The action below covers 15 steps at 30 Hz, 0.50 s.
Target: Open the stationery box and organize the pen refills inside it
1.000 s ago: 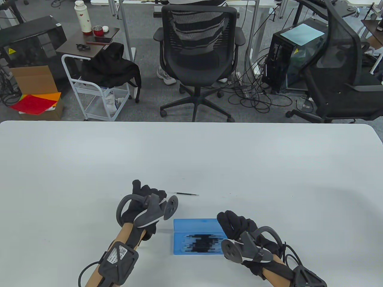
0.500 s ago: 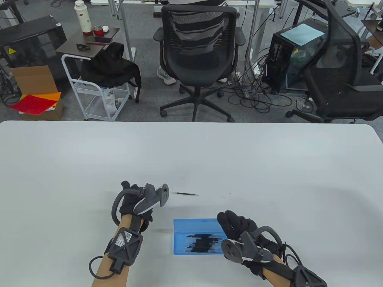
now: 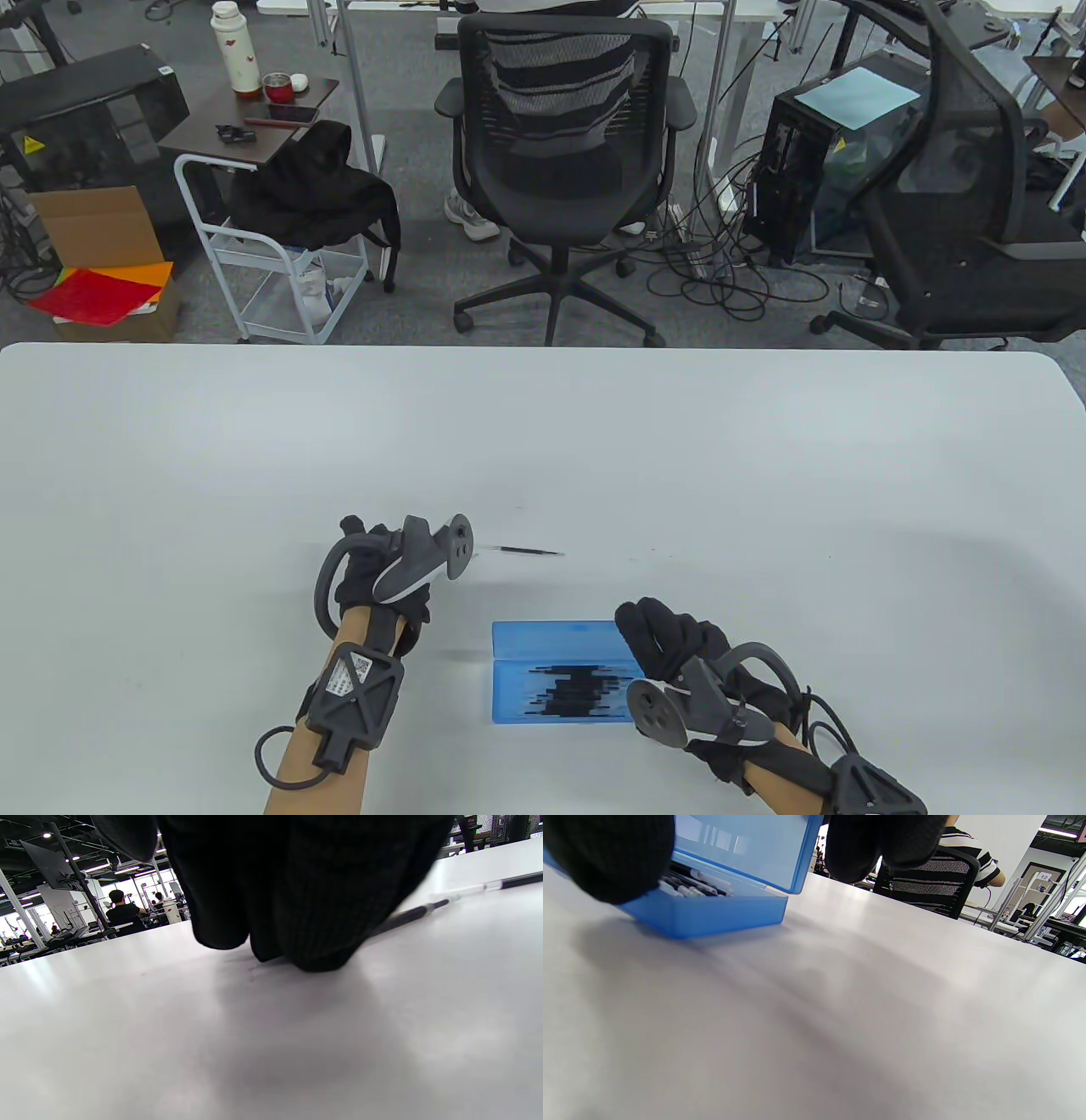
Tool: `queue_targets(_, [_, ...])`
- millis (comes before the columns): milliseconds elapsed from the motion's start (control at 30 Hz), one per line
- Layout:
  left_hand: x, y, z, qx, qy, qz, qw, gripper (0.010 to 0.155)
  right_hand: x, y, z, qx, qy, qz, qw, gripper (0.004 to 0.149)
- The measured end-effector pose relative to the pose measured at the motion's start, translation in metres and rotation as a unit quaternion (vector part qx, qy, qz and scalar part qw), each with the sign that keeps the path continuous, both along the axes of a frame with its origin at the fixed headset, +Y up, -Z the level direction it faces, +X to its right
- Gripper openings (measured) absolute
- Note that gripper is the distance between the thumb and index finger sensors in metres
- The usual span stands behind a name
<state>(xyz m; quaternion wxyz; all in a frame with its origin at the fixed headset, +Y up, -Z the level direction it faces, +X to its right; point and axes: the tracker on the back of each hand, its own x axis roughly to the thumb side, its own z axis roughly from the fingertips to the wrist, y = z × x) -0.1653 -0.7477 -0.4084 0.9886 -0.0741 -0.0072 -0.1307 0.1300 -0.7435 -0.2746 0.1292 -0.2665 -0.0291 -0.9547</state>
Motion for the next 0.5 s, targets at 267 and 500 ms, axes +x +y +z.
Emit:
queue_targets(267, [-0.0027, -0.0019, 0.0013, -0.013, -0.018, 0.012, 1.000, 0.047, -0.0004, 0.0001, 0.0002, 0.001, -0.001, 0.001, 1.000, 0.120])
queue_targets(500, [-0.0059, -0.0026, 0.0062, -0.005, -0.029, 0.022, 0.999, 0.054, -0.0005, 0.0000, 0.0002, 0.001, -0.001, 0.001, 1.000, 0.120])
